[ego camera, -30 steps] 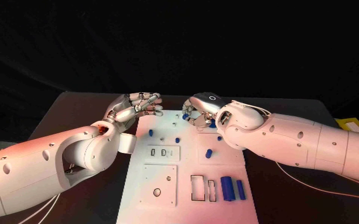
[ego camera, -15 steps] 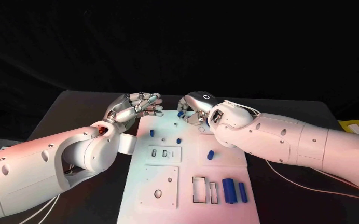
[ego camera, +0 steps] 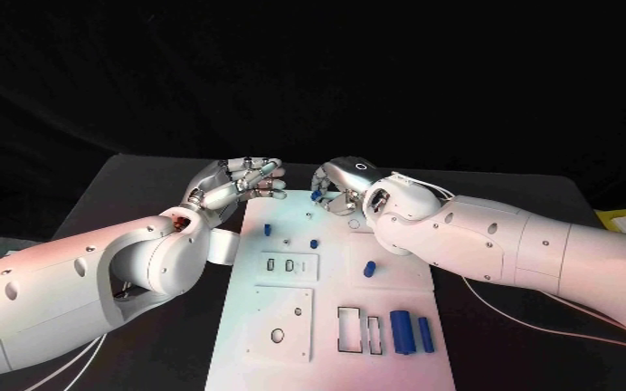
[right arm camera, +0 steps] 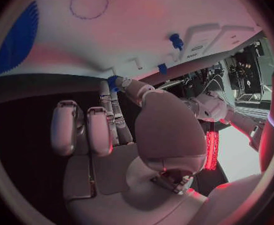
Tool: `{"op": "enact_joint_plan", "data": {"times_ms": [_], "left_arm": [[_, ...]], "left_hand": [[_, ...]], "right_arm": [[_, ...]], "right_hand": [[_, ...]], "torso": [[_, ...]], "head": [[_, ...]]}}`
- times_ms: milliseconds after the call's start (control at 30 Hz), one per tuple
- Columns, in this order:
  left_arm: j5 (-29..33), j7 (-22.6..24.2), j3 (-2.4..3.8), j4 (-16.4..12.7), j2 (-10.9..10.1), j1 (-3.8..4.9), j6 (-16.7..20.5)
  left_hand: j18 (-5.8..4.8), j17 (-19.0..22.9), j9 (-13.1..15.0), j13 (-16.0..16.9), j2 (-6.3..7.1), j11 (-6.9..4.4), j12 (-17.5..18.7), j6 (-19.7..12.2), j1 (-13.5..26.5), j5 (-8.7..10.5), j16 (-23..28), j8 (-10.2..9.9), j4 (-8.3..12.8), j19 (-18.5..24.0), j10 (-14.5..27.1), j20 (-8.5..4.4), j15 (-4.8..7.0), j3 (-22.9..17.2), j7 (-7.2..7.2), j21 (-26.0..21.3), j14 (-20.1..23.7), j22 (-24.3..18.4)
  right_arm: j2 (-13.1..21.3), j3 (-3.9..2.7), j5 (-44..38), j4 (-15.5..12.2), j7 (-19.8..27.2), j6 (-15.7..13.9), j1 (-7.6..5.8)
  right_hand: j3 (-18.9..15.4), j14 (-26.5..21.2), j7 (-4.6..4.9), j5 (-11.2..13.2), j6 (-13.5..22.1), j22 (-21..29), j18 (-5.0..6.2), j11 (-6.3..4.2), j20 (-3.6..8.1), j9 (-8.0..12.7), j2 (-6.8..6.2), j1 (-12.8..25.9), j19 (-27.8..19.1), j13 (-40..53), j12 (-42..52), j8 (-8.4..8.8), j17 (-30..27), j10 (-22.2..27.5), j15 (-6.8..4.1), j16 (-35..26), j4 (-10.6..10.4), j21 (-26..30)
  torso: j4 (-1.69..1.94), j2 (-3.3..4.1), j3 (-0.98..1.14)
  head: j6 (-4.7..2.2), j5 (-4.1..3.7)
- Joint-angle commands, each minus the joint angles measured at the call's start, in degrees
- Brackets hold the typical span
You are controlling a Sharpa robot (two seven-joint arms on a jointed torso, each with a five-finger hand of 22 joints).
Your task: Assemble the parts on the task board
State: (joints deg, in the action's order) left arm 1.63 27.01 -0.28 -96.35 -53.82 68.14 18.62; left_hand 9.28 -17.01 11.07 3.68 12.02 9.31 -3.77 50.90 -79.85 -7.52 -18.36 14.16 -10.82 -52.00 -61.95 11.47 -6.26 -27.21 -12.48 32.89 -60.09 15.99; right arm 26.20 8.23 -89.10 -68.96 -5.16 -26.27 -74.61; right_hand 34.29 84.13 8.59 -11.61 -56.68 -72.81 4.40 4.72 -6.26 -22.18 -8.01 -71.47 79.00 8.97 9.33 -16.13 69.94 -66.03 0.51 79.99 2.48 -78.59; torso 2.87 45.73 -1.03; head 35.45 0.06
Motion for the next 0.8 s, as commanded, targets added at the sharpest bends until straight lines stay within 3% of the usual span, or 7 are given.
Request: {"op": "enact_joint_plan", "data": {"times_ms": [33, 367, 800], "left_arm": [[0.13, 0.33, 0.06, -0.15, 0.05, 0.21, -0.96], [0.13, 0.29, 0.06, 0.09, 0.00, 0.29, -0.89], [0.13, 0.17, 0.06, 0.20, 0.04, 0.33, -0.92]], "left_hand": [[0.93, -0.10, 0.07, 0.05, -0.26, 0.01, 0.15, -0.57, 0.30, 0.21, 0.19, -0.18, 0.46, 0.33, 0.35, 0.10, -0.03, 0.02, 0.00, 0.38, 0.34, 0.08], [0.93, -0.10, 0.07, 0.05, -0.26, 0.01, 0.15, -0.57, 0.30, 0.21, 0.19, -0.18, 0.46, 0.33, 0.35, 0.10, -0.03, 0.02, 0.00, 0.38, 0.34, 0.08], [0.93, -0.10, 0.07, 0.05, -0.26, 0.01, 0.15, -0.57, 0.30, 0.21, 0.19, -0.18, 0.46, 0.33, 0.35, 0.10, -0.03, 0.02, 0.00, 0.38, 0.34, 0.08]], "right_arm": [[-0.15, 0.19, -0.22, 0.18, -0.36, 2.21, 0.37], [0.13, 0.20, -0.11, -0.45, -0.29, 3.25, 0.48], [0.13, 0.20, -0.09, -0.48, -0.97, 2.96, 0.62]], "right_hand": [[0.24, 2.46, 0.09, 0.08, 0.50, -0.07, -0.47, 0.28, -0.16, -0.13, 0.05, 0.68, 0.29, -0.10, -0.34, -0.26, 0.04, 0.30, -0.08, 0.42, -0.24, -0.35], [0.19, 2.46, 0.10, -0.33, 0.61, -0.27, -0.49, 0.29, -0.22, -0.35, -0.13, 1.01, 0.34, -0.09, -0.29, -0.25, 0.12, 0.17, -0.04, 0.55, -0.46, -0.46], [0.05, 2.41, 0.11, -0.52, 0.71, -0.07, -0.43, 0.32, -0.26, -0.53, -0.45, 1.38, 0.15, -0.11, -0.33, -0.22, -0.08, 0.22, -0.01, 0.53, -0.68, -0.31]], "torso": [[-0.04, -0.04, 0.04], [-0.08, -0.05, 0.04], [-0.05, 0.02, 0.01]], "head": [[0.13, 0.12], [0.48, 0.26], [0.43, 0.35]]}}
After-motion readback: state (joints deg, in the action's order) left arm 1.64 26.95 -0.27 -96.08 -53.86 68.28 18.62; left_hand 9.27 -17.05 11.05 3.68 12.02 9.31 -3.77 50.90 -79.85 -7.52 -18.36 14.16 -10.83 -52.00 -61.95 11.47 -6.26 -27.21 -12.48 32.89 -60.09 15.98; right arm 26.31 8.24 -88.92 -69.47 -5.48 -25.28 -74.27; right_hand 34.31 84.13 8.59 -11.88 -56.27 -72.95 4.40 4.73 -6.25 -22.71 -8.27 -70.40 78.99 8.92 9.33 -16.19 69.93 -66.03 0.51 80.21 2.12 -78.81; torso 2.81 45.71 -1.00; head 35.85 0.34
